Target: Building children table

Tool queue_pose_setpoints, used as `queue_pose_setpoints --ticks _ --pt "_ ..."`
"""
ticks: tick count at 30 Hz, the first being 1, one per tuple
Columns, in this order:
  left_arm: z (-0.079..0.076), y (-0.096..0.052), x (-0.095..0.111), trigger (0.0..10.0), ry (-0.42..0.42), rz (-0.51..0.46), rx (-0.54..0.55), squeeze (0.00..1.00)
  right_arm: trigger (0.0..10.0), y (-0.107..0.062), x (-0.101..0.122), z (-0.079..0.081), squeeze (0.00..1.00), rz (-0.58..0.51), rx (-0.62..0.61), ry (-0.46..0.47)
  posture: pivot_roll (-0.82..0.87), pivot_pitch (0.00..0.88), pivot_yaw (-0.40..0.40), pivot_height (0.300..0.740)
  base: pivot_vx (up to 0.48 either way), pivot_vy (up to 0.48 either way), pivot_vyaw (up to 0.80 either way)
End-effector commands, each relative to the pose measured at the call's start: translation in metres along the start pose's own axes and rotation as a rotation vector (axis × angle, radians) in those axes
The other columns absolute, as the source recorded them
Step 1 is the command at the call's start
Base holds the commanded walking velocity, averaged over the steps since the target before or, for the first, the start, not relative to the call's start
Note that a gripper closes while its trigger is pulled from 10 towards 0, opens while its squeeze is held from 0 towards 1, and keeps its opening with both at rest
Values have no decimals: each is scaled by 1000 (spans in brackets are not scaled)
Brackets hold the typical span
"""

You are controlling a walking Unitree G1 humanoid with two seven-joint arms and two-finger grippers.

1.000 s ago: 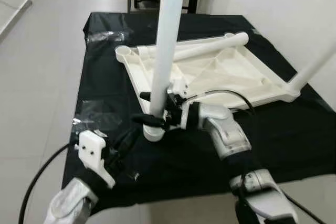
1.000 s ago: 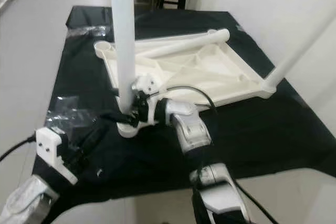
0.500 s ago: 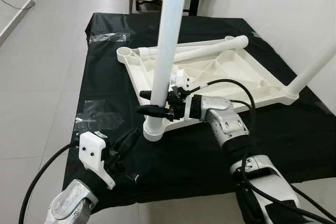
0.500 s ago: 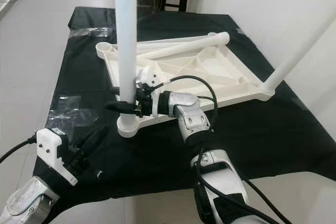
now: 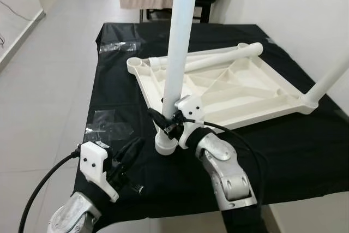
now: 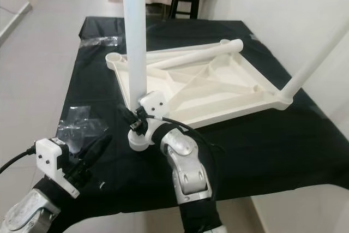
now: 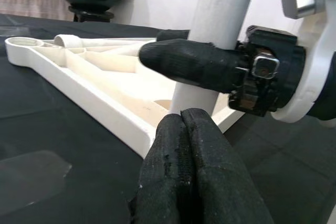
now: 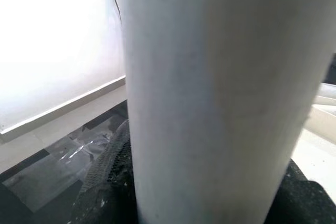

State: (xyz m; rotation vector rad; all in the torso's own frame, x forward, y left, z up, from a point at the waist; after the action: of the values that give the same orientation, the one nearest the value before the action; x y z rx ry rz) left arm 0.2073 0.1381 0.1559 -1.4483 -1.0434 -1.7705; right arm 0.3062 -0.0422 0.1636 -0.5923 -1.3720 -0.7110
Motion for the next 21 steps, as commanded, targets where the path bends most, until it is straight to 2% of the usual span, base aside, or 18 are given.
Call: queue_pose_setpoints --ticks 1,2,3,4,5,6,8,11,12,13,14,15,17,20,21 --pt "-1 0 -2 10000 -6 14 -6 0 1020 -2 -33 1 0 162 8 27 118 109 -115 740 0 0 0" --pt "-1 0 -2 10000 -4 13 1 0 10000 -2 -33 4 0 171 37 62 119 105 -117 740 0 0 0" --pt "-1 0 -2 10000 -4 13 1 0 10000 -2 -33 4 0 171 37 62 119 105 -117 740 0 0 0" --pt "0 0 -2 10000 -3 12 6 0 10000 0 -29 8 0 165 111 144 119 105 -117 740 0 0 0" --pt "0 0 -2 10000 -3 11 6 0 10000 0 -27 9 0 160 126 164 119 105 -117 740 0 0 0" --pt "0 0 -2 10000 -4 12 4 0 10000 2 -23 11 1000 161 208 154 119 103 -114 740 0 0 0" --pt "0 0 -3 10000 -5 14 1 0 10000 3 -16 14 1000 169 337 125 119 103 -114 740 0 0 0" --pt "-1 1 -3 10000 -6 15 0 0 10000 2 -11 15 1000 162 365 107 123 97 -114 740 0 0 0" --pt "-1 1 -3 10000 -6 15 -1 0 10000 4 -4 10 1000 142 429 82 125 95 -115 740 0 0 0" --pt "-1 2 -4 10000 -6 15 -1 0 10000 5 2 4 569 134 497 57 126 90 -116 740 0 0 0" --pt "-1 2 -4 10000 -6 15 -1 0 10000 8 7 -5 0 174 602 30 135 87 -118 740 0 0 0" --pt "-1 2 -4 10000 -6 15 -1 0 10000 8 7 -5 0 174 602 30 135 87 -118 740 0 0 0" --pt "-1 3 -5 10000 -6 17 0 0 10000 10 14 -18 0 253 778 16 145 81 -120 740 0 0 0" --pt "-1 3 -6 10000 -6 19 1 0 10000 20 21 -27 0 282 787 43 148 77 -122 740 0 0 0" --pt "-1 3 -6 10000 -6 20 1 0 6902 25 22 -31 0 301 766 55 155 76 -124 740 0 0 0"
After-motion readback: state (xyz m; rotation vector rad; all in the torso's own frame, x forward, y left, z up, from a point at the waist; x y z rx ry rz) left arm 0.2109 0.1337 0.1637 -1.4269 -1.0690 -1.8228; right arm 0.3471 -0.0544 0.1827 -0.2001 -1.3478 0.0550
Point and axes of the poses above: a point about 5 cm out from each wrist's last joint towards the gripper, its own y axis pointing out of the wrist towards the gripper, its own x axis along the axis of the wrist's last joint, z = x × y, the point moved 1 cm from there along y, pointing out of the wrist towards the gripper, and after that the axes turned 10 degrees about y, right-handed, at the moved point
